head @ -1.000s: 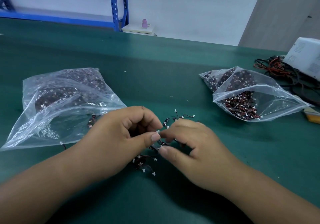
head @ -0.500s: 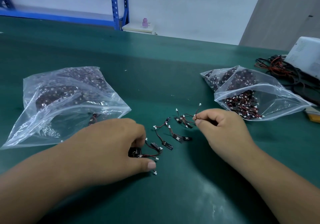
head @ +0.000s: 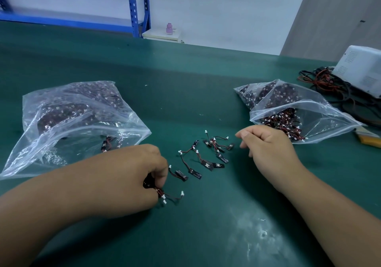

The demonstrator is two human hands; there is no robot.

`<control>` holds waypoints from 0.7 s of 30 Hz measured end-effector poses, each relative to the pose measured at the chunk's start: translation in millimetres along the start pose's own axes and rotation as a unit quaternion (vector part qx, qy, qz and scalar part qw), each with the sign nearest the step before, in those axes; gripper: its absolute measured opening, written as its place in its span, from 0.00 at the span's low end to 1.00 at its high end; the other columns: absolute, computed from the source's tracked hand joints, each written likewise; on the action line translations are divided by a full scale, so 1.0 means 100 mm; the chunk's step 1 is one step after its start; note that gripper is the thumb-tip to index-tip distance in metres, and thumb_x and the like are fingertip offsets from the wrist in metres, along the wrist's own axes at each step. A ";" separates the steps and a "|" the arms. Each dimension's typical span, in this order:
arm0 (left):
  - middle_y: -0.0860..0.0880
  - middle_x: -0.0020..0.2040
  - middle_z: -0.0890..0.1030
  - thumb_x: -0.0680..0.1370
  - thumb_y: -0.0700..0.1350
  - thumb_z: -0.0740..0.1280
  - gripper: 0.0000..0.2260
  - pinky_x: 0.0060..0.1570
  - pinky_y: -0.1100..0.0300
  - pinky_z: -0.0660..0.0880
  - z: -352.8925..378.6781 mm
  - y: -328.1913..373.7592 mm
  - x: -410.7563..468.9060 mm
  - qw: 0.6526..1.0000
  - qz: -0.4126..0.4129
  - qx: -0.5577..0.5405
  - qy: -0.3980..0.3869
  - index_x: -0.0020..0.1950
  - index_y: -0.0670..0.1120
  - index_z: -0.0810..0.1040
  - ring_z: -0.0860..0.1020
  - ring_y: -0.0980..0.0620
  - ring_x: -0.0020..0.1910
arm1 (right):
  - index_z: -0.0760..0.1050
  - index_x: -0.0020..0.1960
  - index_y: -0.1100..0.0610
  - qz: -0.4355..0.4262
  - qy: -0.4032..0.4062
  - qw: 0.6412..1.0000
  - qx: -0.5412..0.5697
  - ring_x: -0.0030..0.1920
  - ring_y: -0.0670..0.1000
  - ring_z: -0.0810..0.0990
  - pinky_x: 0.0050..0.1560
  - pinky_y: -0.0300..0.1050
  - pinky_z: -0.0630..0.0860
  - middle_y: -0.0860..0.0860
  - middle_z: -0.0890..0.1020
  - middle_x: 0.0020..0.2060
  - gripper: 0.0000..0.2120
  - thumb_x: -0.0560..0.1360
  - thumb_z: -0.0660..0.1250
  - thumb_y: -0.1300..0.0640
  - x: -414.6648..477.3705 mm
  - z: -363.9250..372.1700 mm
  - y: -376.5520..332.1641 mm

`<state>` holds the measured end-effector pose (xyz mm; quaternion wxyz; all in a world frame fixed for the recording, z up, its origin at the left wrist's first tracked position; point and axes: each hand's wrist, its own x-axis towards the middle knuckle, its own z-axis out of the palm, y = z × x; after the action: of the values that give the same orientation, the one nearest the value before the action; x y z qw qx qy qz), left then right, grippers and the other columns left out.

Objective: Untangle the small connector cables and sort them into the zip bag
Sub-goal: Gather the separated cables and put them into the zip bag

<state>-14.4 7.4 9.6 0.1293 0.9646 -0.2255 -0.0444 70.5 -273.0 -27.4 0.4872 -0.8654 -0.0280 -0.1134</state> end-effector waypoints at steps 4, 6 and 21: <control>0.66 0.51 0.69 0.71 0.53 0.66 0.04 0.46 0.69 0.70 0.02 0.00 0.01 1.000 0.004 0.008 -0.002 0.44 0.59 0.73 0.71 0.65 0.49 | 0.80 0.44 0.44 -0.019 -0.012 1.000 -0.006 0.29 0.41 0.72 0.33 0.37 0.72 0.48 0.82 0.38 0.08 0.78 0.66 0.54 -0.01 0.00 0.01; 0.67 0.52 0.68 0.71 0.54 0.65 0.04 0.45 0.70 0.70 0.02 0.00 0.01 1.000 0.004 0.016 0.002 0.44 0.59 0.73 0.71 0.66 0.50 | 0.80 0.44 0.48 -0.033 -0.015 0.999 -0.016 0.30 0.43 0.73 0.38 0.43 0.74 0.49 0.82 0.39 0.06 0.78 0.65 0.50 -0.02 0.00 0.00; 0.61 0.47 0.70 0.75 0.53 0.60 0.02 0.47 0.66 0.71 0.01 -0.03 0.01 0.996 -0.016 0.071 0.042 0.46 0.58 0.69 0.71 0.65 0.46 | 0.56 0.78 0.38 -0.144 -0.255 0.933 -0.210 0.77 0.37 0.55 0.78 0.44 0.54 0.38 0.60 0.78 0.46 0.65 0.59 0.22 -0.09 0.04 -0.08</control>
<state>-12.7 9.2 7.5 0.0697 0.9759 -0.2065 0.0104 61.4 -264.8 -24.3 0.2493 -0.9345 -0.2513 0.0386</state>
